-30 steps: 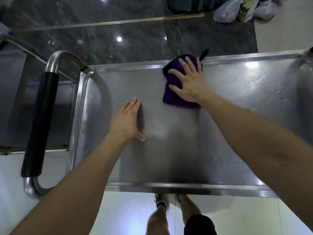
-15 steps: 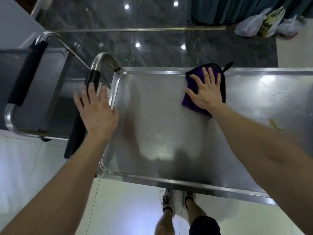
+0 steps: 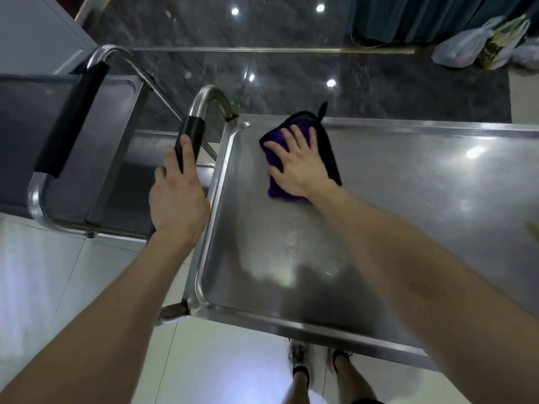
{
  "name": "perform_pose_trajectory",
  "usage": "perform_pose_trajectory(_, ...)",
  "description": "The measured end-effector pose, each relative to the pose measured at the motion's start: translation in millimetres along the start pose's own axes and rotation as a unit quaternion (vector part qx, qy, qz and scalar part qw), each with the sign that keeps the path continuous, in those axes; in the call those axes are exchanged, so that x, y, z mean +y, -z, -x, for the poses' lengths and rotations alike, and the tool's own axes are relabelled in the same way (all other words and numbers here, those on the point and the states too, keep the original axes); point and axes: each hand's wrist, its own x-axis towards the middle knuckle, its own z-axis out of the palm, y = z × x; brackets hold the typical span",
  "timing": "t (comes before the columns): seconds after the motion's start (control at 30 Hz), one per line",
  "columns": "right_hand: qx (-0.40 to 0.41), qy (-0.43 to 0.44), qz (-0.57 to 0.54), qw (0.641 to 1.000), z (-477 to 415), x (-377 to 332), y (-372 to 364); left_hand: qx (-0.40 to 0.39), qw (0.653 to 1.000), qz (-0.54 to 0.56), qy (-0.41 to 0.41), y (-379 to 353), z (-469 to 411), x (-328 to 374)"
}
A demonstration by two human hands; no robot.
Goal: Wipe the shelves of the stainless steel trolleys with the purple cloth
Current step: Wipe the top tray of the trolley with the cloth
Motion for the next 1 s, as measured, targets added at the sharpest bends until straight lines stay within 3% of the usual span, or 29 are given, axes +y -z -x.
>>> perform_pose_trajectory(0.13, 0.01, 0.193, -0.033, 0.981, 72, -82, -29, 0.005, 1.0, 0.004, -0.004, -1, 8, -6)
perform_pose_trajectory(0.3, -0.026, 0.422, -0.047, 0.905, 93, -61, -39, 0.007, 1.0, 0.011, -0.001, -5, 20, -16)
perform_pose_trajectory(0.37, -0.013, 0.405, -0.037, 0.913, 48, -38, -29, 0.01, 1.0, 0.009, 0.003, -4, 17, -16)
perform_pose_trajectory(0.5, -0.004, 0.177, -0.026, 0.984, -57, -20, -4, 0.016, 1.0, -0.009, 0.002, -5, 9, -10)
perform_pose_trajectory(0.63, -0.02, 0.052, -0.004, 0.998, -76, -57, -8, 0.023, 1.0, -0.021, -0.002, -7, 1, -4)
perform_pose_trajectory(1.0, -0.024, 0.136, -0.033, 0.99, 168, -183, -50, 0.004, 1.0, 0.0, -0.019, 2, 9, -10)
